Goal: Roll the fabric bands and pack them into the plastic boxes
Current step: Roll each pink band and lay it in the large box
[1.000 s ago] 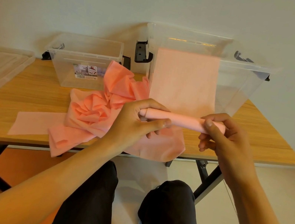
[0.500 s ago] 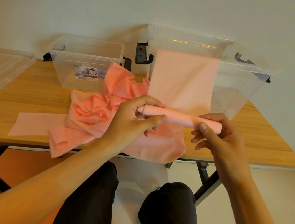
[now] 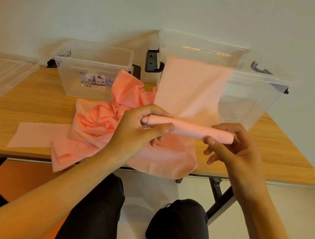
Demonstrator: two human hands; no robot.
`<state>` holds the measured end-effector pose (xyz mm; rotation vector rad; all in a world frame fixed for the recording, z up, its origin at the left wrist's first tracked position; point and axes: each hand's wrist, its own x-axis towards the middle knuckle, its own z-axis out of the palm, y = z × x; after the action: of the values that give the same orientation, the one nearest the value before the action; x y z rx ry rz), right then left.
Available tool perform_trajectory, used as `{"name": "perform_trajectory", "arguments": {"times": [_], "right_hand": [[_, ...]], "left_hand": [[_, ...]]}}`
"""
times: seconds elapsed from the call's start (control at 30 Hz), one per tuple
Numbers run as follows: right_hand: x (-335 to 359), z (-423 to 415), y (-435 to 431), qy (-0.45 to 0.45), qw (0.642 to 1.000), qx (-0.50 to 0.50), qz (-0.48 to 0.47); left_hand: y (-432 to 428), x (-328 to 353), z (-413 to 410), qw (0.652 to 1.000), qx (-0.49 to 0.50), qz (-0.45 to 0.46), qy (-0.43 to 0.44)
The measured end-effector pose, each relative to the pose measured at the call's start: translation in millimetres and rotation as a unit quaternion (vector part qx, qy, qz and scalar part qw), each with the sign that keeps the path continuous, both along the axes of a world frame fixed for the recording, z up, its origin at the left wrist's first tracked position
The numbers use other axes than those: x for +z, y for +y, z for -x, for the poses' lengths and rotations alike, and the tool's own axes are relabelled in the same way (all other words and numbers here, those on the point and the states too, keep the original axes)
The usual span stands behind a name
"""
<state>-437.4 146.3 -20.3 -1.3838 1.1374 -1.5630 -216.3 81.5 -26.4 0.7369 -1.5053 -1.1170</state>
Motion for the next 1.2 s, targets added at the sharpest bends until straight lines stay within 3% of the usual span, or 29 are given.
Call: {"name": "perform_trajectory", "arguments": {"times": [0.57, 0.83, 1.2], "right_hand": [[-13, 0, -7, -0.009, 1.000, 0.013, -0.005], [-16, -9, -4, -0.063, 0.997, 0.052, 0.002], [-6, -4, 1, -0.029, 0.998, -0.016, 0.046]], "left_hand": [[2, 7, -9, 0.999, -0.019, 0.026, -0.040], [1, 4, -11, 0.999, -0.044, 0.000, -0.020], [3, 5, -7, 0.999, -0.036, 0.010, -0.039]]}}
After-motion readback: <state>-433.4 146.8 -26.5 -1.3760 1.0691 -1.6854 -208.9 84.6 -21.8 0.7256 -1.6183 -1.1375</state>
